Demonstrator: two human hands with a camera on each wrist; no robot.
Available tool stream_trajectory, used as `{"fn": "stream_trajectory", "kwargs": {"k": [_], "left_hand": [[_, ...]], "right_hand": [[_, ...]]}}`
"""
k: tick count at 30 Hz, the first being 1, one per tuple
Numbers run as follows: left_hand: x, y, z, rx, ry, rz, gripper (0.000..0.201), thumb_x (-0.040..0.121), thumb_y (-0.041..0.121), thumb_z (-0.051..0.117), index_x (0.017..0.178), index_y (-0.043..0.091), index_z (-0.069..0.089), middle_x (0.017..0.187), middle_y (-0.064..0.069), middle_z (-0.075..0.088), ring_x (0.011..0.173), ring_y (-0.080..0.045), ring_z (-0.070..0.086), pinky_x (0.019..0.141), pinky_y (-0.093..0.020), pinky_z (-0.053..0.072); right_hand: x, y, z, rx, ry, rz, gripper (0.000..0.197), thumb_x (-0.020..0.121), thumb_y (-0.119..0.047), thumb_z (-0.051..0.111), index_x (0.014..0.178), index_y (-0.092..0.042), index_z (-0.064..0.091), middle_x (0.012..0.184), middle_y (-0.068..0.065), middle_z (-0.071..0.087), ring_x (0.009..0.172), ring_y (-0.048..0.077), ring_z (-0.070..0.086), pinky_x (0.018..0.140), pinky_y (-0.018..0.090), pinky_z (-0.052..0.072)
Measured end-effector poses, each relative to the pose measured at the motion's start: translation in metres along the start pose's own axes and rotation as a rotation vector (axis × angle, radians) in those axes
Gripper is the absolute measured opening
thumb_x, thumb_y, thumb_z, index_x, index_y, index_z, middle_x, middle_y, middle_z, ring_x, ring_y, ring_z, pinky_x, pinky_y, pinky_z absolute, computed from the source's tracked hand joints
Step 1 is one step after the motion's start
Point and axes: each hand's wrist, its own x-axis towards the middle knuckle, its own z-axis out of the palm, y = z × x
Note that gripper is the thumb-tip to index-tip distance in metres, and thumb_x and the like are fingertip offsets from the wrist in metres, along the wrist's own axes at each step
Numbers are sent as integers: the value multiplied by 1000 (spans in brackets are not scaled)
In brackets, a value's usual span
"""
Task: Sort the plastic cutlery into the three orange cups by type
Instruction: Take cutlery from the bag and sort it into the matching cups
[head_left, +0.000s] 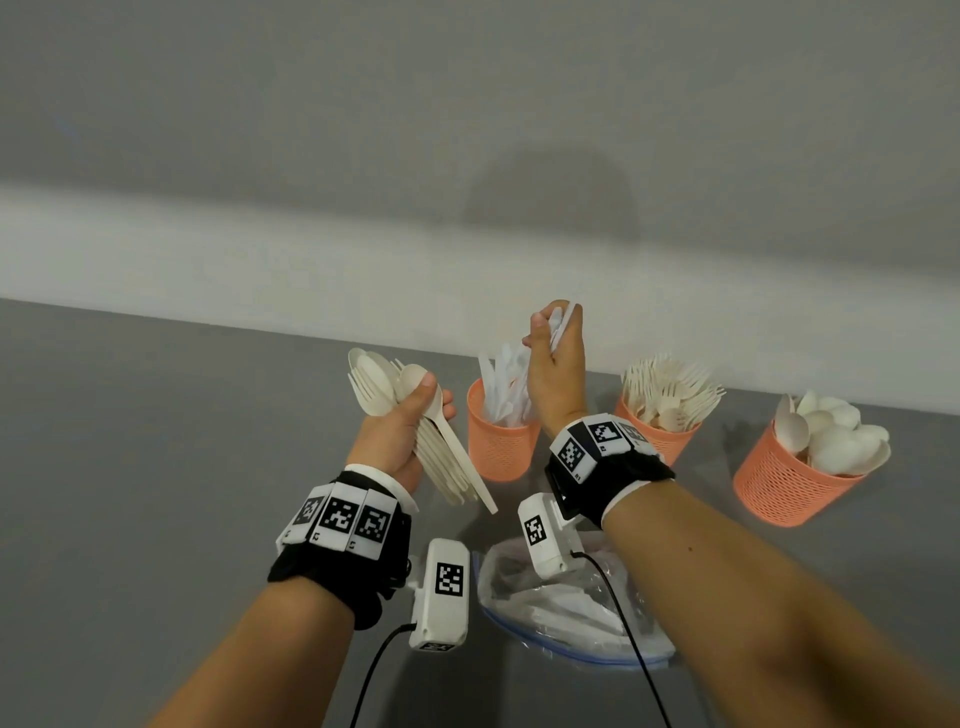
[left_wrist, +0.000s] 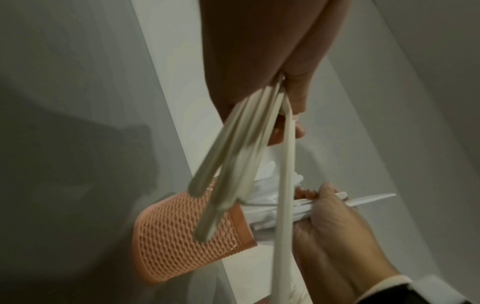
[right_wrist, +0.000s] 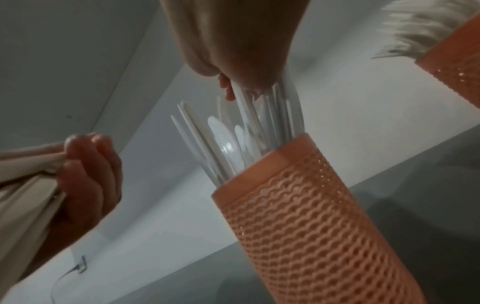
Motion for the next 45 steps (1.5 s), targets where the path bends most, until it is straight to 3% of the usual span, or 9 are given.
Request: {"fn": "stream_trajectory", "kwargs": {"k": [10, 17, 20, 24, 30, 34, 38, 41, 45], "left_hand": [[1, -1, 4, 4, 53, 15, 14, 91, 18, 55, 77, 15, 55, 55, 4, 61, 52, -6, 59, 54, -19, 50], [-4, 1, 15, -35, 3, -31, 20, 92, 18, 53, 74, 10, 56, 53, 1, 63, 48, -7, 61, 52, -18, 53], [-6, 0, 17, -82, 15, -90, 12, 93, 20, 53, 88, 10, 55, 61, -1, 71, 55, -9, 68, 53, -20, 56], [-6, -1, 20, -118, 52, -110, 15, 93, 22, 53, 89, 8, 55, 60, -1, 72, 56, -7, 69, 52, -20, 56], [-9, -4, 28, -164, 61, -100, 19, 93, 22, 55, 81, 6, 55, 57, 0, 62, 53, -12, 64, 53, -26, 56], [-22, -6, 45, -106, -22, -64, 13, 93, 15, 52, 83, 7, 56, 78, -7, 60, 69, -11, 61, 55, -19, 55], [-31, -9, 50, -23, -161, -106, 21, 94, 23, 50, 103, 5, 56, 103, -8, 58, 90, -11, 59, 59, -18, 55], [-38, -15, 50, -3, -263, -165, 18, 94, 24, 46, 95, 12, 59, 87, 1, 66, 83, -10, 66, 65, -21, 57], [-46, -25, 54, 55, -270, -136, 16, 94, 17, 50, 81, 12, 58, 61, 4, 63, 64, -10, 65, 57, -23, 54]], "right_hand": [[4, 0, -10, -438, -74, -191, 42, 96, -30, 30, 87, -2, 60, 87, 10, 64, 95, 27, 52, 88, 41, 41], [0, -7, -27, -966, -496, -52, 50, 101, -38, 16, 131, -19, 52, 154, -1, 29, 147, 21, 2, 116, 51, -5], [1, -25, -31, -945, -400, -168, 41, 101, -33, 29, 136, -20, 45, 150, 6, 33, 144, 25, 12, 116, 49, 8], [-16, -47, -34, -632, -249, -406, 20, 91, -19, 49, 100, -8, 63, 101, 9, 60, 100, 24, 51, 86, 39, 45], [-61, -50, -40, -660, -991, 42, 66, 79, -26, 71, 134, -14, 36, 119, 5, 59, 100, 19, 59, 84, 31, 49], [-74, -41, -39, -629, -943, 151, 45, 89, -12, 52, 129, -4, 33, 113, 15, 55, 92, 24, 55, 71, 36, 49], [-82, -48, -53, -200, -816, 552, 21, 86, -1, 39, 94, -18, 48, 68, 2, 42, 53, 14, 37, 46, 28, 30], [-88, -53, -70, 222, -848, 776, 20, 84, 3, 35, 84, -13, 47, 54, -3, 33, 42, 7, 25, 41, 20, 20], [-90, -52, -83, 186, -899, 771, 19, 97, -20, 41, 89, -9, 53, 63, 3, 52, 55, 16, 52, 55, 24, 47]]}}
